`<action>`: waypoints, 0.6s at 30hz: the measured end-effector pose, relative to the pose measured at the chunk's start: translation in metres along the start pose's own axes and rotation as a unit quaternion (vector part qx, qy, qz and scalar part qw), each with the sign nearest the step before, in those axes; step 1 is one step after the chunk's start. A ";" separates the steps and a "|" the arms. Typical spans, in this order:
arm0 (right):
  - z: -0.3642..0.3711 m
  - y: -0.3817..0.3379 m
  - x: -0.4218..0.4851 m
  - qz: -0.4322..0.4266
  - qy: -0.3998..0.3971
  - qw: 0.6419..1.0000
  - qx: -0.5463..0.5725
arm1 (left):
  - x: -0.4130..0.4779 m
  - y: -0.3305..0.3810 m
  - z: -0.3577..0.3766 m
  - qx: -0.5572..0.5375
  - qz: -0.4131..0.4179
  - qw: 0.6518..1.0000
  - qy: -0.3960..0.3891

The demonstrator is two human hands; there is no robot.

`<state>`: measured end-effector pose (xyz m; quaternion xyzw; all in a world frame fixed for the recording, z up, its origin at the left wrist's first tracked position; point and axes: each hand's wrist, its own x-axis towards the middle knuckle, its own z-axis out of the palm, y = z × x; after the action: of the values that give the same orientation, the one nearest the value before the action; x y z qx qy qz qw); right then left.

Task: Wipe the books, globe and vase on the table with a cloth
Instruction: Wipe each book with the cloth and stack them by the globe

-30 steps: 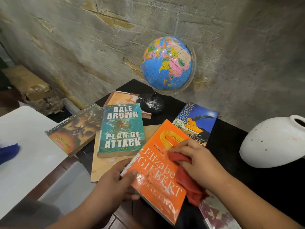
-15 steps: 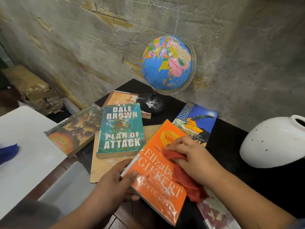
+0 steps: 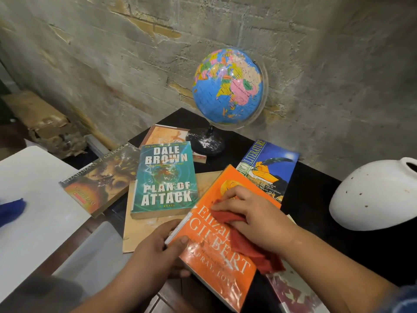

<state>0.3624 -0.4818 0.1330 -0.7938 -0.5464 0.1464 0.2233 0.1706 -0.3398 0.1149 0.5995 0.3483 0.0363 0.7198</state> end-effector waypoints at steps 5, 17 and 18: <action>-0.005 0.003 0.009 0.066 0.072 0.995 -0.038 | -0.002 0.001 0.001 0.001 -0.001 1.000 -0.007; -0.006 -0.009 0.021 -0.002 0.020 1.000 -0.020 | -0.005 0.002 0.000 -0.001 -0.006 1.000 -0.005; -0.007 -0.008 0.022 -0.016 0.009 1.000 -0.011 | -0.005 0.002 0.000 -0.006 -0.007 1.000 -0.004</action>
<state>0.3673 -0.4598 0.1429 -0.7889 -0.5583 0.1299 0.2216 0.1674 -0.3413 0.1189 0.5931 0.3490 0.0306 0.7249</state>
